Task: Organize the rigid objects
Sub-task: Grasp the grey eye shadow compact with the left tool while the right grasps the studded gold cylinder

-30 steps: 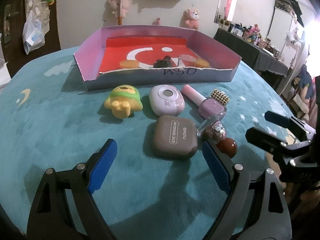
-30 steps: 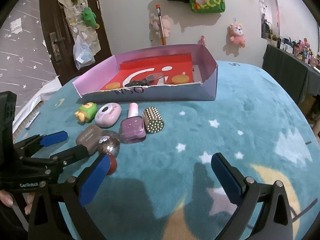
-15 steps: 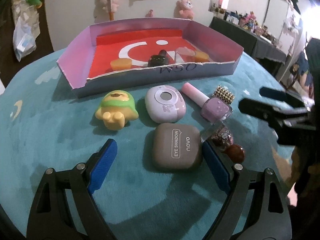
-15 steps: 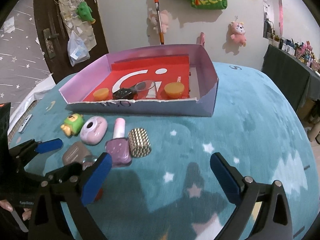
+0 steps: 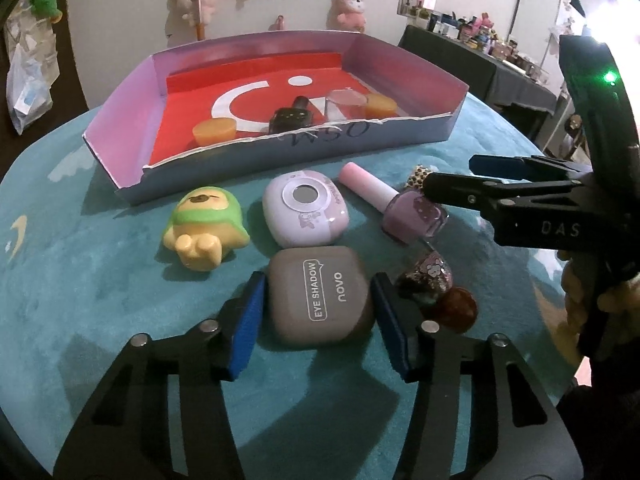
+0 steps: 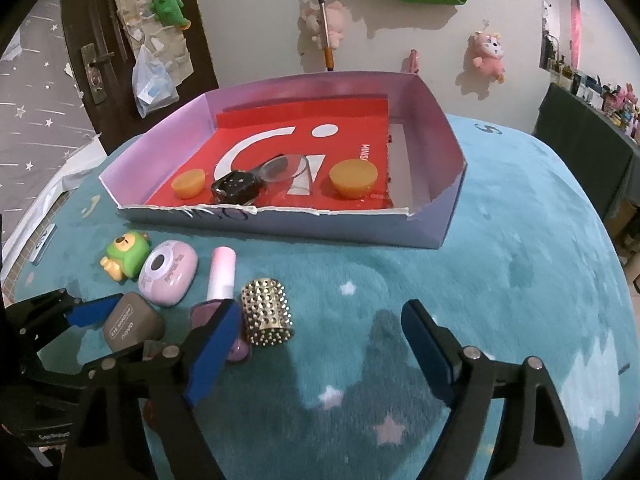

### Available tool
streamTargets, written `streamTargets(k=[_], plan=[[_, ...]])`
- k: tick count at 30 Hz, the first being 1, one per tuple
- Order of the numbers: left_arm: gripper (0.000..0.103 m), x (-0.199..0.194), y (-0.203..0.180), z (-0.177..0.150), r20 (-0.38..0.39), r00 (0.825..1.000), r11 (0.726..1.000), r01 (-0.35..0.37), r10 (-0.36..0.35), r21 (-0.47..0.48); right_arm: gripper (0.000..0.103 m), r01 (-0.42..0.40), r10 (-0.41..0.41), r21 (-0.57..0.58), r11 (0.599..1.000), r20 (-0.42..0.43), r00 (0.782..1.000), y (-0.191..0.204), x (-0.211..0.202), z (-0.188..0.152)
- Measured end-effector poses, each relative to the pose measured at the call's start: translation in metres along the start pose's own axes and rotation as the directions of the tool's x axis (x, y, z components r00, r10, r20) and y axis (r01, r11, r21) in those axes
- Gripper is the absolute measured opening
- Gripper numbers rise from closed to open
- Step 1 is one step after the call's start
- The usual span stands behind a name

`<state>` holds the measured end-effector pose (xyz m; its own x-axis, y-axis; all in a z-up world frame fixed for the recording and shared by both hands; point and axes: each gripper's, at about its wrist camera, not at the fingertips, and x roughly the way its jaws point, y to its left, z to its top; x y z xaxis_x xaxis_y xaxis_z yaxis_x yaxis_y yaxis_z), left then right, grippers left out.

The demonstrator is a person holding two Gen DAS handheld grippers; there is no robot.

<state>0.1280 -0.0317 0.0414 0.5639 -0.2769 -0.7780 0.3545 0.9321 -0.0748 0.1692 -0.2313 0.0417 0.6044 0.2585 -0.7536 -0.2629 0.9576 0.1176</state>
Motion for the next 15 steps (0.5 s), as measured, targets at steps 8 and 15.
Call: streamTargets(k=[8, 15], plan=[[0.051, -0.001, 0.000, 0.000, -0.002, 1.000, 1.000, 0.006, -0.006, -0.007, 0.084, -0.023, 0.022, -0.030, 0.999, -0.031, 0.999, -0.008, 0.001, 0.002], [0.051, 0.000, 0.000, 0.001, -0.003, 1.000, 1.000, 0.006, -0.006, -0.009, 0.084, -0.058, 0.052, -0.073, 0.996, -0.087, 0.995, -0.008, 0.006, 0.003]])
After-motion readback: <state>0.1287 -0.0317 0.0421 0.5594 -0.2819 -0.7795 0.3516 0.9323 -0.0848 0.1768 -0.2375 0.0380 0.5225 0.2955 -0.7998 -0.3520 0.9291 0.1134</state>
